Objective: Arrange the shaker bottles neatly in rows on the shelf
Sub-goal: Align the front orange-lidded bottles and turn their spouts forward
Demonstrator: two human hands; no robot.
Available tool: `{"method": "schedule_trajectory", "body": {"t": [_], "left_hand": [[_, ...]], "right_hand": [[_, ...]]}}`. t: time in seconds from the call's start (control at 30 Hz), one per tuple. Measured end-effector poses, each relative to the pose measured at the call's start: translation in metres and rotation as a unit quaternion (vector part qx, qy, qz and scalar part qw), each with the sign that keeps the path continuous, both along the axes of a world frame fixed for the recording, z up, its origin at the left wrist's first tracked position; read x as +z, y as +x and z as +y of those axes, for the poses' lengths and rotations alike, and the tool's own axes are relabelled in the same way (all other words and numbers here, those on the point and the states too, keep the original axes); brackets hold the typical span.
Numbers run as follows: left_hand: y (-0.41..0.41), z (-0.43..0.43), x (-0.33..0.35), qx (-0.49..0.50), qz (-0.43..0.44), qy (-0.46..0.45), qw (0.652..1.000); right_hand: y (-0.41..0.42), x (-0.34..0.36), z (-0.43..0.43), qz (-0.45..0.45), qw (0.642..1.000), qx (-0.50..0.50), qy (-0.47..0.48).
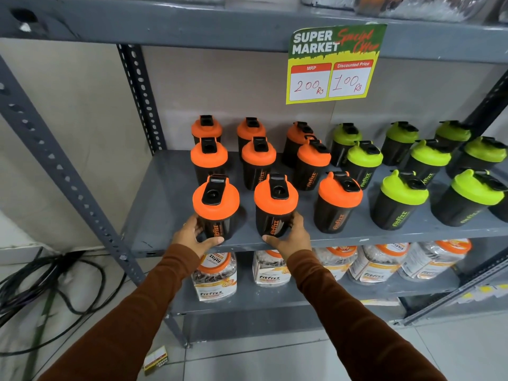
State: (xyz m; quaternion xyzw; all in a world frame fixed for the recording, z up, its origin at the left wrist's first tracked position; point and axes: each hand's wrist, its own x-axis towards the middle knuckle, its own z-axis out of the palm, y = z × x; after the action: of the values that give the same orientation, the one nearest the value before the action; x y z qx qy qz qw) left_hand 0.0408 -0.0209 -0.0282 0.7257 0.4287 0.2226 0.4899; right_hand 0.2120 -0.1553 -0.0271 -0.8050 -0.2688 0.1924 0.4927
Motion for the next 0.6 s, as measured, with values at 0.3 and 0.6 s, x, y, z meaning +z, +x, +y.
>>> {"method": "schedule_trajectory", "body": {"t": [0.3, 0.6], "left_hand": [[0.0003, -0.0014, 0.0011, 0.005, 0.01, 0.003, 1.0], [-0.0002, -0.0058, 0.0059, 0.005, -0.011, -0.013, 1.0]], "right_hand": [[0.0003, 0.0009, 0.001, 0.01, 1.0, 0.002, -0.004], [0.0006, -0.0007, 0.0002, 0.001, 1.0, 0.007, -0.006]]}}
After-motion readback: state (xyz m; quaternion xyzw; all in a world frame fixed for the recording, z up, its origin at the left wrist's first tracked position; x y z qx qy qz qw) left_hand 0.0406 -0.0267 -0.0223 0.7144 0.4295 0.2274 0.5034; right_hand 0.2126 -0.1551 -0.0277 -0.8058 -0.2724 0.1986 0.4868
